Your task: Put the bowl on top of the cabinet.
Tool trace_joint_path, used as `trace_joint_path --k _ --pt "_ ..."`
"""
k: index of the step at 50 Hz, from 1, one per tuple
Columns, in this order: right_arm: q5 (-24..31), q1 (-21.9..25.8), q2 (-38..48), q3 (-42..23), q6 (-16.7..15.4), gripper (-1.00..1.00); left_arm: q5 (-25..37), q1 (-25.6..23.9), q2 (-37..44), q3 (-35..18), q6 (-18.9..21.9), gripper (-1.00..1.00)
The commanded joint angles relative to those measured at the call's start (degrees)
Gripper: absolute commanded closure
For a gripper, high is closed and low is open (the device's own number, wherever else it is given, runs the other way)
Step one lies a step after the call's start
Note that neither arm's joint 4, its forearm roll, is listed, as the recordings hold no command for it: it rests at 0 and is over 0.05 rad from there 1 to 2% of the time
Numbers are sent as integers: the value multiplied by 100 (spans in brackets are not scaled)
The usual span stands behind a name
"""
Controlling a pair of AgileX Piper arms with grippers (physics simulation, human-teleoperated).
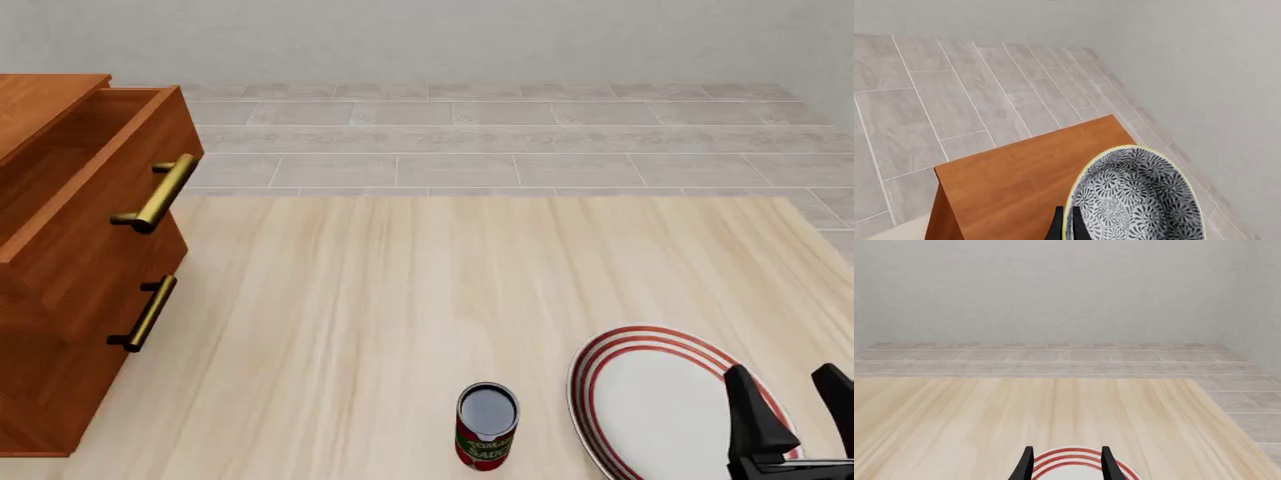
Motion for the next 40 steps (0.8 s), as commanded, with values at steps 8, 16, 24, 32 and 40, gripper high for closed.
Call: trace_joint_path --k 8,16,24,32,40 --pt "141 4 -148 3 -4 -100 49 307 120 114 -45 -100" --pt "193 5 -199 1 -3 -100 19 483 -304 156 11 -100" --pt "205 5 -209 1 -2 -100 -6 344 -869 236 -145 -100" --pt "162 5 -167 2 -2 -100 85 308 -1368 204 -316 -100" --pt "184 2 -186 2 1 -100 140 187 -1521 242 -341 -100"
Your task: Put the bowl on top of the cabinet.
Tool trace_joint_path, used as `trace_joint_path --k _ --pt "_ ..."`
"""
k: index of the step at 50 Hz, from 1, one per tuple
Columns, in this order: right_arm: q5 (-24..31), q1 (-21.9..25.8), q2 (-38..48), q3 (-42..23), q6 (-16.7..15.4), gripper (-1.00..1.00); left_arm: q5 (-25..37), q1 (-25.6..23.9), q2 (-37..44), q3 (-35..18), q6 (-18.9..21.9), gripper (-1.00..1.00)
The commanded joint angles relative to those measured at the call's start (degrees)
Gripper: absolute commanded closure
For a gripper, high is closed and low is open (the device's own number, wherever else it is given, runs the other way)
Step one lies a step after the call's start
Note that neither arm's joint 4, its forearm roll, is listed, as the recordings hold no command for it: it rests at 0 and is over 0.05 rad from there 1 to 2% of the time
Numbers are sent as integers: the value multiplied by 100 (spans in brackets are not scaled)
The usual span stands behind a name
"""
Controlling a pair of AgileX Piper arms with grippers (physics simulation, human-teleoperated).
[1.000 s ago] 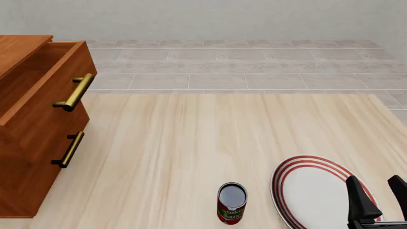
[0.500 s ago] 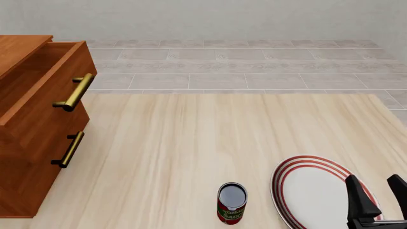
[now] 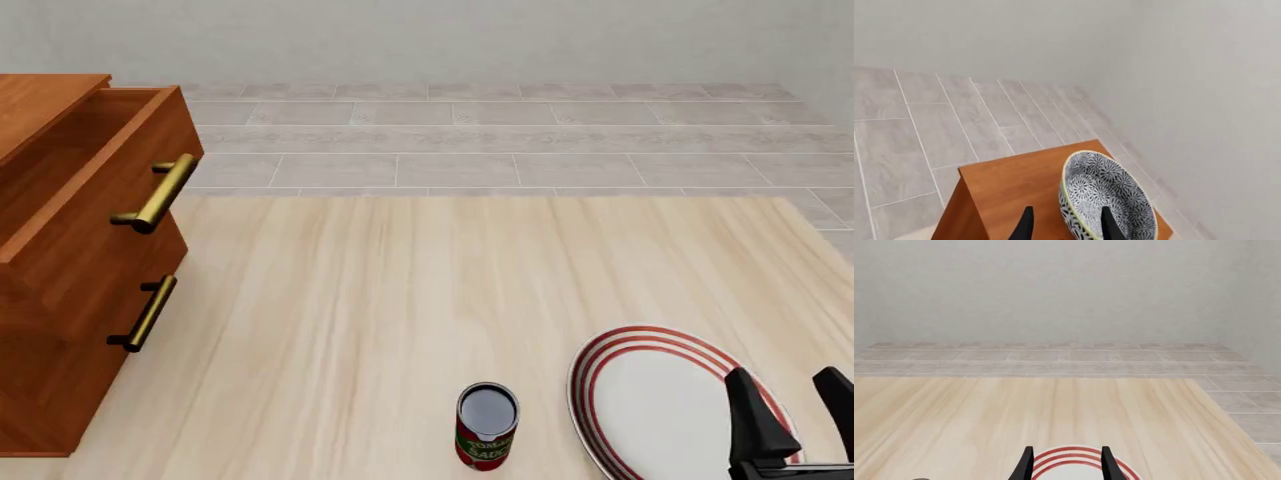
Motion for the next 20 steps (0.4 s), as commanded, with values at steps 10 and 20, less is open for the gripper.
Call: trace_joint_path --k 10,20 --pt "5 1 -7 0 -1 -100 112 -143 -538 21 -93 -100" --pt "4 0 -4 0 1 -100 179 -173 -767 4 -71 -100"
